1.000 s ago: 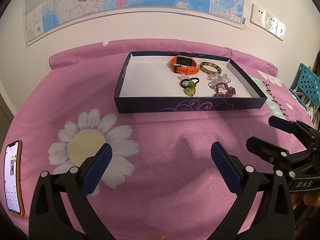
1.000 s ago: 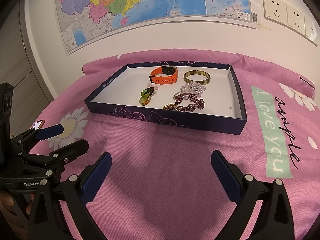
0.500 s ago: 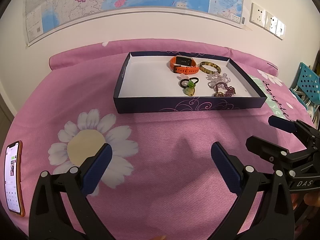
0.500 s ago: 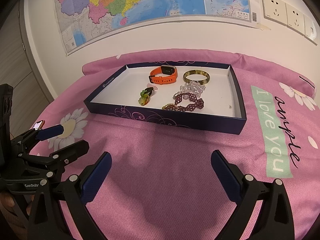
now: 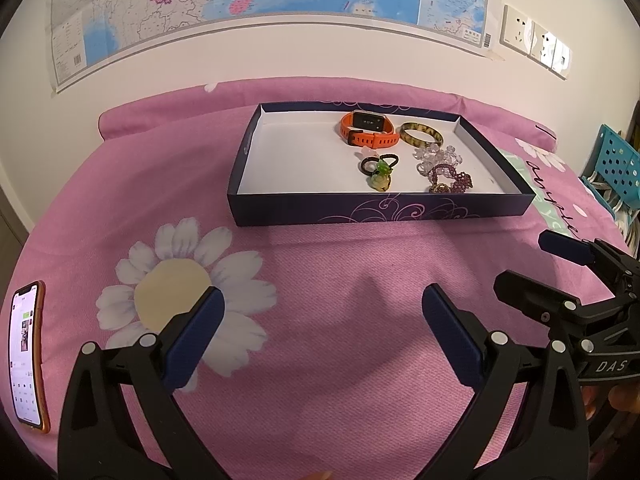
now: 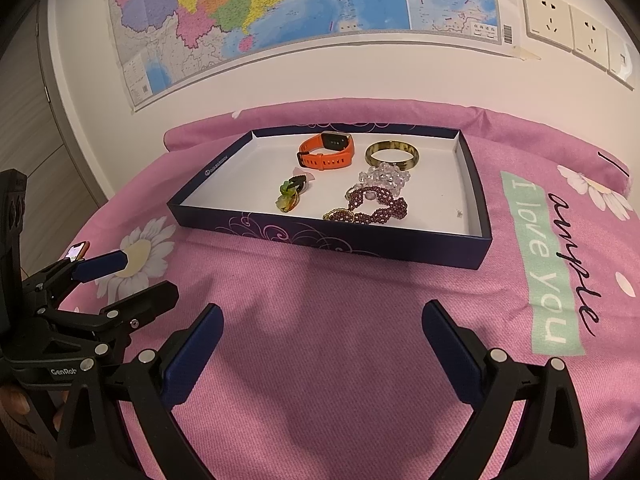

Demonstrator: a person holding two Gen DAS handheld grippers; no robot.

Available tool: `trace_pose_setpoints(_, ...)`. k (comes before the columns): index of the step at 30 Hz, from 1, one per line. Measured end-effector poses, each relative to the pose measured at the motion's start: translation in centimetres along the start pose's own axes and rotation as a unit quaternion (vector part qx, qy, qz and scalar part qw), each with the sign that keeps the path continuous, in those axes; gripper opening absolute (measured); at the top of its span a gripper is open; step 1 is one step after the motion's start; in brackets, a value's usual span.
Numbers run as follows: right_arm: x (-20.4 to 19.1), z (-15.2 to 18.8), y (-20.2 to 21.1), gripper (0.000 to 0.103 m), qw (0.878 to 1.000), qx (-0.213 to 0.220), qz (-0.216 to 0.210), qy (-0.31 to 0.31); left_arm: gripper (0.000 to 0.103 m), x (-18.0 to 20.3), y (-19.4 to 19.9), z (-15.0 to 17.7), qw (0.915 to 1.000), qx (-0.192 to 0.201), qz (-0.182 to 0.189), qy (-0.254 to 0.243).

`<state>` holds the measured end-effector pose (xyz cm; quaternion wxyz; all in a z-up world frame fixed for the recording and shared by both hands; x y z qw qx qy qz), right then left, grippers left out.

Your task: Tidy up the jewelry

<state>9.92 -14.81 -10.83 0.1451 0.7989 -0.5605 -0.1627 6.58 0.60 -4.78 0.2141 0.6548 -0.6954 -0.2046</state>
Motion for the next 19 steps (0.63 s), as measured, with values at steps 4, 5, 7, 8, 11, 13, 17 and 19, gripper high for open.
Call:
trace_pose_setpoints(4,0.0,-0.1,0.0,0.096,1.0,0.001,0.0,-0.001,0.097,0.1,0.0,0.0,1.0,0.003,-0.001,-0.002)
trace_pose_setpoints(5,0.0,-0.1,0.0,0.096,1.0,0.001,0.001,-0.001,0.097,0.1,0.0,0.0,1.0,0.005,-0.001,-0.003)
trace_pose_setpoints(7,0.0,-0.1,0.1,0.096,1.0,0.002,0.0,0.0,0.097,0.1,0.1,-0.1,1.0,0.01,0.001,-0.001)
trace_pose_setpoints(8,0.1,-0.1,0.1,0.096,1.0,0.001,0.0,0.0,0.097,0.0,0.1,-0.1,0.9999,0.011,-0.001,0.0)
trace_pose_setpoints(11,0.1,-0.1,0.1,0.096,1.0,0.002,0.001,0.002,0.097,0.1,0.0,0.0,1.0,0.008,0.001,0.0)
trace_pose_setpoints(13,0.2,-0.1,0.1,0.096,1.0,0.001,0.003,0.004,0.097,0.0,-0.5,0.2,0.9999,-0.009,0.002,0.007)
trace_pose_setpoints(17,1.0,0.0,0.1,0.096,1.0,-0.008,0.021,0.006,0.097,-0.6,-1.7,0.8,0.999,-0.038,-0.001,0.024)
trace_pose_setpoints(19,1.9,0.2,0.2,0.096,0.999,-0.015,0.034,0.005,0.097,-1.0,-2.2,1.0,0.9986,-0.047,-0.015,0.021)
Point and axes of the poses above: each gripper's, at about its wrist camera, not at the fingertips, and y roughly against the way its jaws point, x to its right, z to its underside, the point moved 6 cm from there along -y, roughly the way its jaws point, and after that the axes turned 10 degrees about x, right-handed, at the moved point
